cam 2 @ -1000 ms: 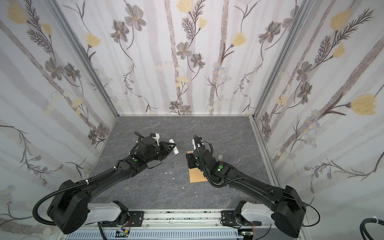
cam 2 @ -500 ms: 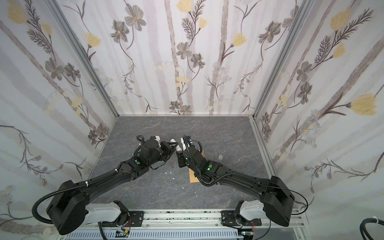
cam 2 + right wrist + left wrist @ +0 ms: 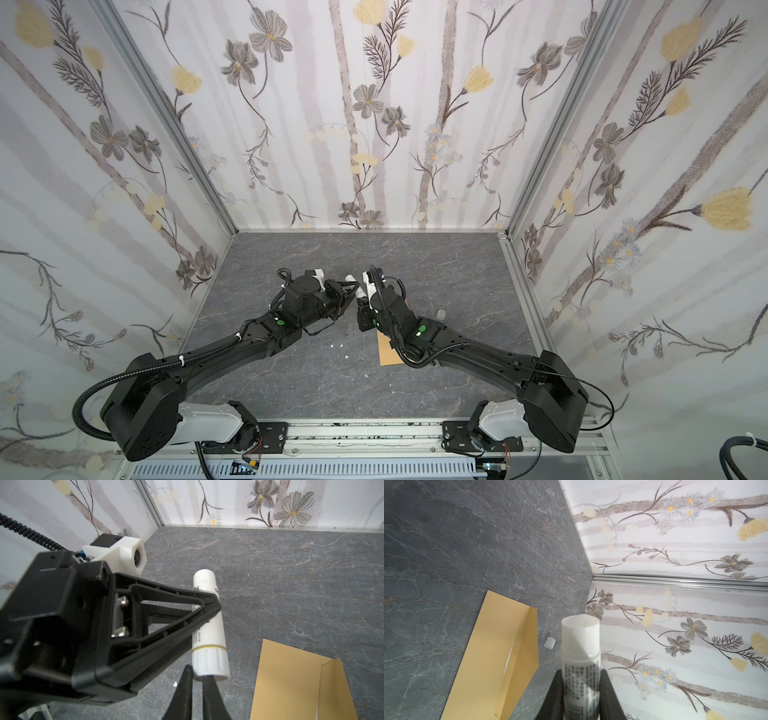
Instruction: Place the letter into the envelope and seal it
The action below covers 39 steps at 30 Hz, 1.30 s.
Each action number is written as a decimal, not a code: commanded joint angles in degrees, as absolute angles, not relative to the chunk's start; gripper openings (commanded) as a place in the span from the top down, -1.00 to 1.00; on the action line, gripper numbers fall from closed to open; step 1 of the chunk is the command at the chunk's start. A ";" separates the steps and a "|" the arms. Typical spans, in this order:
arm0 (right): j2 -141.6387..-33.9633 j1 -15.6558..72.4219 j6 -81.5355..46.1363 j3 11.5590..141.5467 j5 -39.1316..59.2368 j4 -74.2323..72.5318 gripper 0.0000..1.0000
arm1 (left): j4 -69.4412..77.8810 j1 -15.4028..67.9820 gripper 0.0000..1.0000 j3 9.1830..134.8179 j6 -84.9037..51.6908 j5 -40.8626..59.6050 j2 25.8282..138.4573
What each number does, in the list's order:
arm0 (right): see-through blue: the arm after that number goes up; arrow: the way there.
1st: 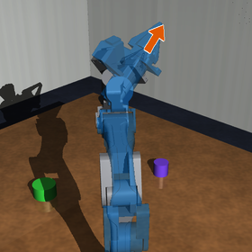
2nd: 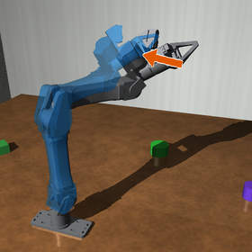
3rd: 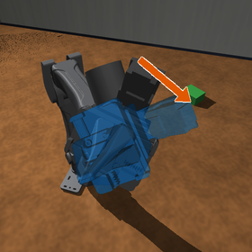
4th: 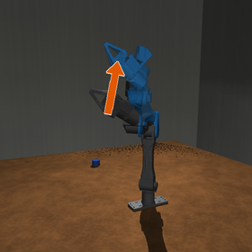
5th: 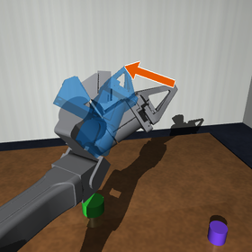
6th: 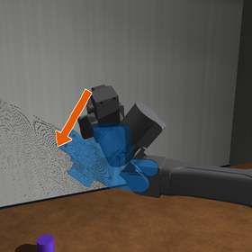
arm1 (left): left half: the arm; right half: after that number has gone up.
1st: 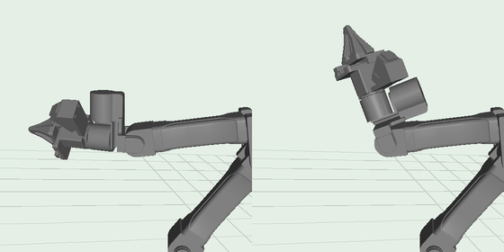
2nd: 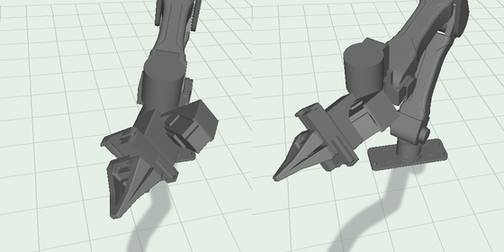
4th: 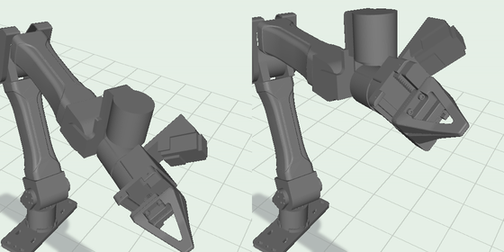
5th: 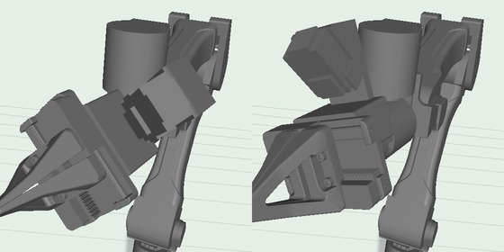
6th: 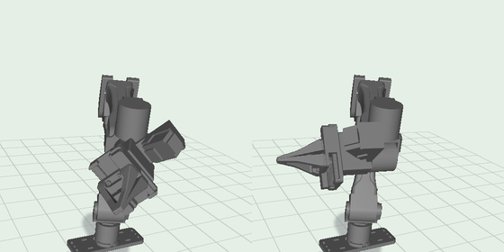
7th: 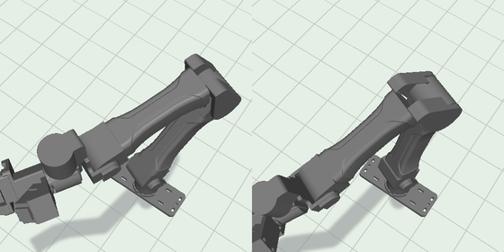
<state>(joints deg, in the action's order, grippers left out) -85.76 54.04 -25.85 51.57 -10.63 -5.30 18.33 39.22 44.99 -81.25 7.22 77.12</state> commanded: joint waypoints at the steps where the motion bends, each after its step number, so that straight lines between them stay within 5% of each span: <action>1: -84.78 53.21 -25.61 51.17 -5.14 -10.74 0.86 | 21.53 39.12 1.00 45.68 -80.53 11.12 77.64; 3: -84.23 52.62 -26.07 50.89 -3.63 -10.88 0.85 | 21.70 38.90 1.00 45.78 -80.16 11.86 77.75; 7: -82.83 51.68 -26.37 49.84 -4.26 -10.12 0.27 | 21.88 38.17 1.00 45.52 -80.09 12.74 77.16; 10: -82.27 51.16 -25.76 48.98 -5.10 -9.41 0.11 | 21.93 37.55 1.00 45.51 -79.98 13.41 76.79; 22: -84.60 50.98 -23.03 51.27 -6.27 -9.14 0.30 | 22.32 37.30 1.00 46.27 -80.10 16.55 77.51; 39: -77.92 49.83 -23.34 48.56 -7.57 -5.66 0.07 | 22.72 36.72 1.00 45.38 -80.34 16.43 76.51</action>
